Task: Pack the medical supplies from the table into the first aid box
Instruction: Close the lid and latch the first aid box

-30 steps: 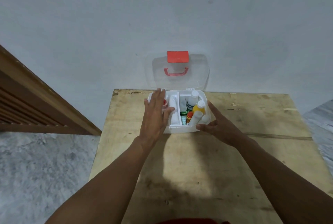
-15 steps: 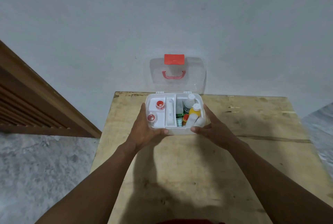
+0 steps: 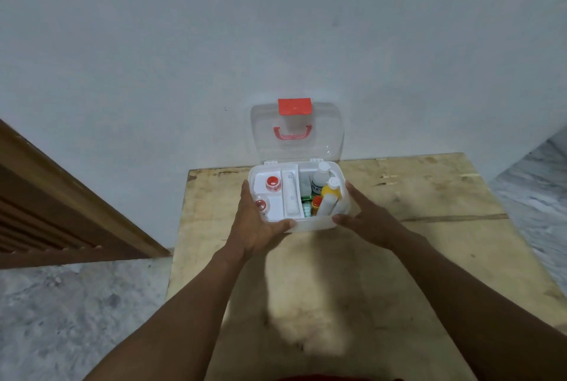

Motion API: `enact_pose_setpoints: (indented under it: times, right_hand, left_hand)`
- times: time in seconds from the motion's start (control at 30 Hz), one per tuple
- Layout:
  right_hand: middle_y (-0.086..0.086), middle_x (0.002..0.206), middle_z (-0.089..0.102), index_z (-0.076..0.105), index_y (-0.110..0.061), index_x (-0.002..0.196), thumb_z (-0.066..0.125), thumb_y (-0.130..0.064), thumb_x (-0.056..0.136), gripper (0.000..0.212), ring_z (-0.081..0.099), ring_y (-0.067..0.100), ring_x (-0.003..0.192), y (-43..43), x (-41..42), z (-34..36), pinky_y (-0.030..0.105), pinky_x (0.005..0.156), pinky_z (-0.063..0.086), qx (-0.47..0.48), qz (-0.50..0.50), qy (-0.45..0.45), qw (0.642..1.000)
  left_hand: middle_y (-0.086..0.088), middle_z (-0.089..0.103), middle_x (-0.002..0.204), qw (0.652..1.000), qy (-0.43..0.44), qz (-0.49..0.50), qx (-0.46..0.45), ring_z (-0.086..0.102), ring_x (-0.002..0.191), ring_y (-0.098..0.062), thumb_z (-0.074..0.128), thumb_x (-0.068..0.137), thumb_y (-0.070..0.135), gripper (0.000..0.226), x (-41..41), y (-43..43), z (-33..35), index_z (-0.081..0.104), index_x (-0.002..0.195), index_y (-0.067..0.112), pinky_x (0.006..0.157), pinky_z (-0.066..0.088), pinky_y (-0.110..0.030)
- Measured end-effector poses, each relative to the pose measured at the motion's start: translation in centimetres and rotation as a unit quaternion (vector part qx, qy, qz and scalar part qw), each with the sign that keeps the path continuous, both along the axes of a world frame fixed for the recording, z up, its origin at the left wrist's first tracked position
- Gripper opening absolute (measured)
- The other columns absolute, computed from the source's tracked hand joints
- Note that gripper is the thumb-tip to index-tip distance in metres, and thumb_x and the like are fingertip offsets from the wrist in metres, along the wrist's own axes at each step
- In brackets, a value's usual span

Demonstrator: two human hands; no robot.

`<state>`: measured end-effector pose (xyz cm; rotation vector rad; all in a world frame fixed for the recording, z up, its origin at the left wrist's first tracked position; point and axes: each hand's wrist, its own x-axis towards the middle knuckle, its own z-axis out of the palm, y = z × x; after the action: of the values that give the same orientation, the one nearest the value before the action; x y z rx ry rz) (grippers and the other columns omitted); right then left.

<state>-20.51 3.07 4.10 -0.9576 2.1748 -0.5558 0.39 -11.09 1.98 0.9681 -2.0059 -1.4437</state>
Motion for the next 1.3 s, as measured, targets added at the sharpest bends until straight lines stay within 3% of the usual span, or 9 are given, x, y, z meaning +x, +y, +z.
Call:
enact_pose_setpoints:
  times: [0.2,0.33,0.47,0.6,0.7,0.83,1.0,1.17,1.3]
  right_hand:
    - [0.003,0.157,0.036,0.007,-0.041,0.155,0.059,-0.059,0.088,0.087,0.043,0.031,0.138,0.0,0.7,-0.3,0.042,0.110,0.035,0.056,-0.026,0.071,0.996]
    - [0.001,0.156,0.038,0.014,-0.040,0.155,0.060,-0.057,0.088,0.083,0.044,0.030,0.138,-0.1,1.0,0.1,0.044,0.111,0.037,0.073,-0.033,0.091,0.993]
    - [0.003,0.130,0.065,0.049,-0.032,0.142,0.068,-0.048,0.085,0.061,0.061,0.025,0.117,-0.8,-0.6,2.3,0.040,0.100,0.046,0.058,-0.040,0.162,0.984]
    - [0.002,0.106,0.072,0.071,-0.017,0.109,0.065,-0.033,0.090,0.026,0.065,0.024,0.101,-3.6,-1.7,5.7,0.028,0.081,0.044,-0.086,-0.090,0.246,0.961]
    - [0.005,0.096,0.070,0.069,-0.011,0.092,0.065,-0.027,0.091,0.017,0.062,0.024,0.093,-6.8,-1.4,7.8,0.028,0.075,0.039,-0.182,-0.047,0.314,0.931]
    - [0.010,0.114,0.061,0.063,-0.013,0.111,0.071,-0.026,0.086,0.029,0.058,0.030,0.103,-10.7,-1.2,8.7,0.041,0.084,0.048,-0.217,0.049,0.397,0.891]
    - [0.015,0.120,0.057,0.056,-0.017,0.123,0.078,-0.026,0.078,0.050,0.057,0.034,0.101,-13.8,-1.4,8.5,0.041,0.077,0.047,-0.190,0.111,0.481,0.849]
    - [0.010,0.098,0.062,0.063,-0.020,0.109,0.055,-0.034,0.092,0.023,0.056,0.032,0.085,-15.2,-2.3,7.5,0.037,0.066,0.039,-0.230,0.080,0.560,0.792]
    - [0.008,0.093,0.063,0.067,-0.021,0.104,0.050,-0.037,0.096,0.026,0.056,0.030,0.086,-15.8,-2.5,8.1,0.037,0.067,0.039,-0.247,0.075,0.541,0.800]
  left_hand:
    - [0.017,0.053,0.123,1.000,-0.004,0.023,0.008,0.055,0.106,0.007,0.090,0.057,0.029,0.101,0.2,0.1,-0.4,0.023,0.132,0.042,0.074,0.044,-0.008]
    - [0.019,0.061,0.119,0.999,0.018,0.031,0.013,0.062,0.104,-0.001,0.089,0.059,0.029,0.097,0.8,0.3,-0.3,0.029,0.134,0.040,0.077,0.053,-0.022]
    - [0.021,0.063,0.116,0.998,0.039,0.037,0.036,0.064,0.099,0.003,0.090,0.060,0.020,0.097,0.8,0.3,-0.3,0.034,0.135,0.042,0.072,0.053,-0.019]
    - [0.023,0.061,0.116,0.998,0.040,0.039,0.030,0.062,0.101,0.005,0.091,0.060,0.021,0.095,0.6,0.3,-0.3,0.034,0.134,0.041,0.071,0.054,-0.021]
    - [0.018,0.059,0.123,0.998,0.044,0.032,0.019,0.062,0.108,-0.003,0.091,0.062,0.025,0.097,0.6,0.1,-0.5,0.032,0.138,0.035,0.079,0.058,-0.034]
    - [0.012,0.057,0.128,0.999,0.041,0.032,-0.002,0.061,0.112,-0.009,0.090,0.065,0.030,0.097,0.5,0.0,-0.7,0.030,0.141,0.030,0.082,0.059,-0.043]
    - [0.010,0.055,0.132,0.999,0.027,0.036,-0.011,0.061,0.115,-0.011,0.089,0.067,0.035,0.103,0.4,-0.1,-0.9,0.024,0.146,0.022,0.083,0.059,-0.042]
    - [0.009,0.055,0.131,0.999,0.024,0.040,0.000,0.061,0.116,-0.015,0.090,0.066,0.030,0.099,0.0,0.0,-0.8,0.027,0.143,0.026,0.085,0.058,-0.043]
    - [0.007,0.054,0.132,0.999,0.023,0.035,0.004,0.060,0.118,-0.017,0.088,0.068,0.028,0.097,-0.1,0.0,-0.9,0.027,0.143,0.026,0.087,0.058,-0.044]
